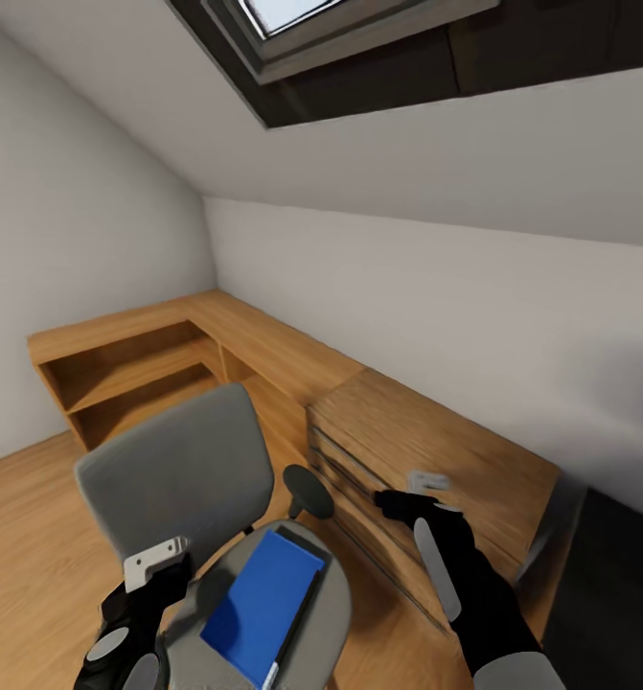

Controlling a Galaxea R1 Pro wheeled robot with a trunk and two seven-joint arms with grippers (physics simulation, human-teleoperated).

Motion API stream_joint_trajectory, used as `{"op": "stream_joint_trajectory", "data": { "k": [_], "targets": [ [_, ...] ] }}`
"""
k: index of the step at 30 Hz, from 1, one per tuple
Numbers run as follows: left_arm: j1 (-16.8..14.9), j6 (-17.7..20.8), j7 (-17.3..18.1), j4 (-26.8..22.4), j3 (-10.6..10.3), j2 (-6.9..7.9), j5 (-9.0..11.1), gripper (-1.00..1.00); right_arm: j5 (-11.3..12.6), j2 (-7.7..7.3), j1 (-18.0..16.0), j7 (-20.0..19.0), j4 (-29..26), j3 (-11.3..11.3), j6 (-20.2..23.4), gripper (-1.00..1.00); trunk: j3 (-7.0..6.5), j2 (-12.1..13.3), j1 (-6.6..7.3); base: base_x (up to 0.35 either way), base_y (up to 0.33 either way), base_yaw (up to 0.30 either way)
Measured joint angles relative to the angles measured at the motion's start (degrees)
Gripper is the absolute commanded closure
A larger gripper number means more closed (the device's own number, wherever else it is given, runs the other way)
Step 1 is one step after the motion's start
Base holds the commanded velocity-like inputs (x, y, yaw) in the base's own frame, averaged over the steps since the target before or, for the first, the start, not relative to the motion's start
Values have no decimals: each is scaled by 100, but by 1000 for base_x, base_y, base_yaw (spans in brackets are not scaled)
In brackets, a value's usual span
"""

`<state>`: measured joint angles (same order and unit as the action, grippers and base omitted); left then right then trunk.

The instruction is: In the bedroom, organize the workspace by keeping the computer under the desk, ensuring the monitor is on the desk, placing the keyboard on the desk next to the monitor, placing the mouse on the desk next to the keyboard, moving the folder from the swivel chair onto the desk next to the mouse, stacking the notebook on top of the folder with the pen on top of the notebook, and positioning the swivel chair next to the desk.

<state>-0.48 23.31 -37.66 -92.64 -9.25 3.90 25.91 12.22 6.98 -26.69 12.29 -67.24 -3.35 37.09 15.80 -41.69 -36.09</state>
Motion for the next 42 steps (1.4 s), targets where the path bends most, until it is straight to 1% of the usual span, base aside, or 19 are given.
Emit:
{"op": "stream_joint_trajectory", "data": {
  "k": [36, 42],
  "targets": [
    [0, 0, 0, 0, 6, 0, 5, -100, 0, 6, 0, -8, 27, -16, -1, -100, 0, 0, 0, 0, 0, 280],
    [0, 0, 0, 0, 7, 0, 8, -100, 0, 7, 0, -8, 27, -52, -2, -100, 0, 0, 0, 0, 0, 280]
  ]
}}
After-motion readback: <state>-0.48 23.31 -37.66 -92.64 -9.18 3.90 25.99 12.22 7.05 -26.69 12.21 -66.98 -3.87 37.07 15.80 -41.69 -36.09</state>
